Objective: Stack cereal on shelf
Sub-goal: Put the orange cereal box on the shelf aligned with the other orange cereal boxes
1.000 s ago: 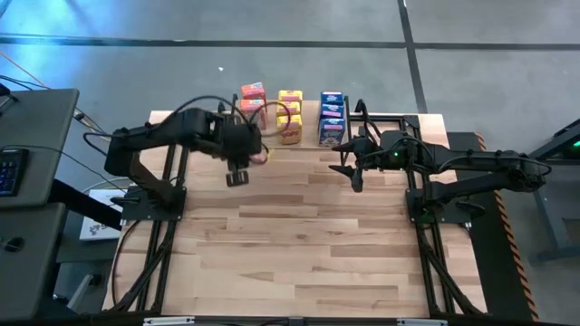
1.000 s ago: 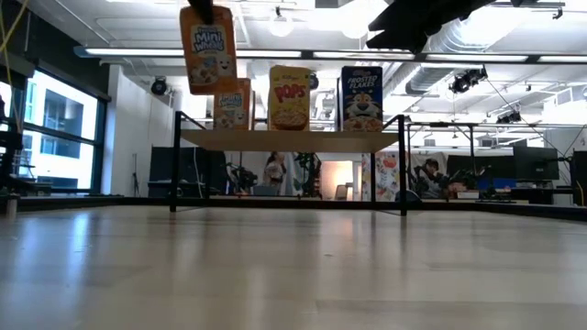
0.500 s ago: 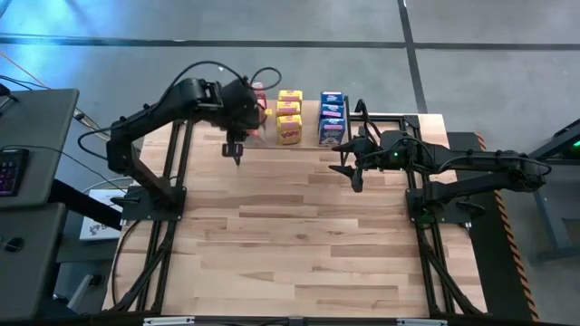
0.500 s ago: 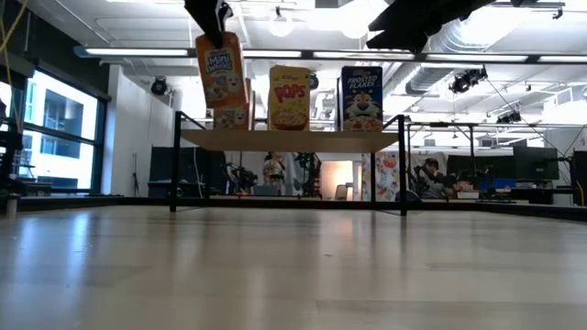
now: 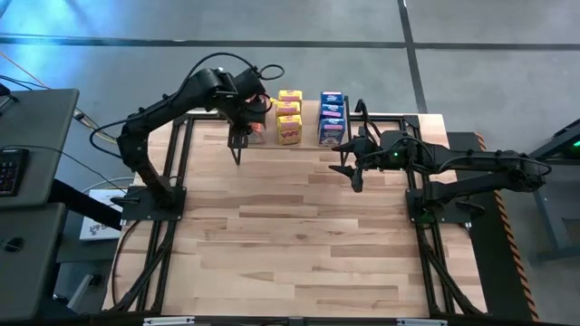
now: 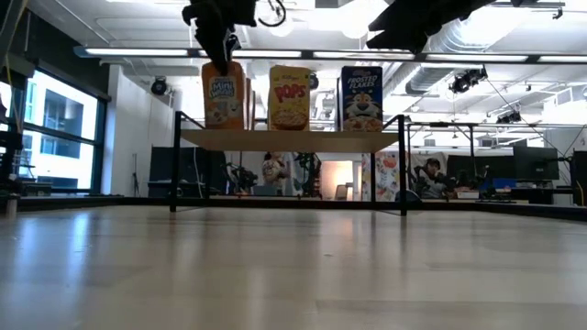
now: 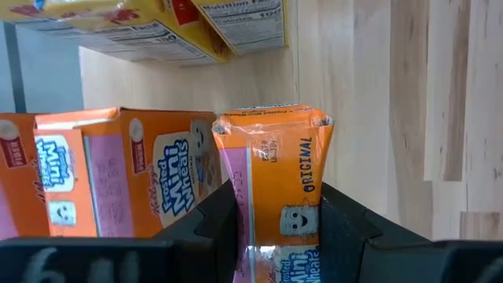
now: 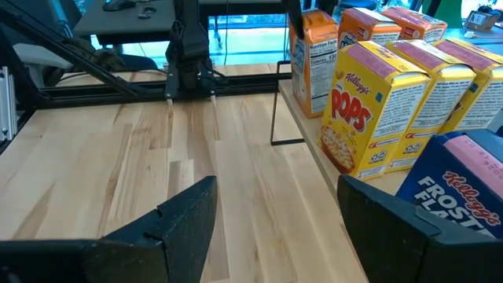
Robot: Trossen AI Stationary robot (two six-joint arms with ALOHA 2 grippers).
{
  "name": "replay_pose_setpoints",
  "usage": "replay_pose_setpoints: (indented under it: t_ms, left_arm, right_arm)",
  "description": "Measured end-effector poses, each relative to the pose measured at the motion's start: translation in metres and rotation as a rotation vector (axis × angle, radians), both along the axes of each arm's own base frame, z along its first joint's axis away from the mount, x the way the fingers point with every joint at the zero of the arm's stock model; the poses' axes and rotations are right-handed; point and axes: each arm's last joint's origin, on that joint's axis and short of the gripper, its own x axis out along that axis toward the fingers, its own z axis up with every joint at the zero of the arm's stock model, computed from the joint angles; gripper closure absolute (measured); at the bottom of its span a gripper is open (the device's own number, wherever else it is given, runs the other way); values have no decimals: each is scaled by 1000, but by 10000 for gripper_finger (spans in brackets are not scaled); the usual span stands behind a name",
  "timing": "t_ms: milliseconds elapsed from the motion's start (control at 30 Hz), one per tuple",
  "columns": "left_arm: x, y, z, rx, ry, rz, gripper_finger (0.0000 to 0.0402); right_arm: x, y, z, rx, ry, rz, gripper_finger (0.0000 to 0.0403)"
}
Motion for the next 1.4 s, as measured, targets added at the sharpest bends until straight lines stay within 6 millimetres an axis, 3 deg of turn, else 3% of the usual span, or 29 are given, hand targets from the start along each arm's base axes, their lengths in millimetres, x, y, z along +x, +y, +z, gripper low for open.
replay_pose_setpoints:
  t_ms: [367, 1400]
  left_arm:
    - [1, 7, -1, 15, -14, 2, 281]
    - [-1, 11, -1, 7, -19, 40, 201]
  right_arm:
    - [0, 0, 0, 0, 0, 0, 146]
    - [0, 0, 0, 0, 0, 0, 146]
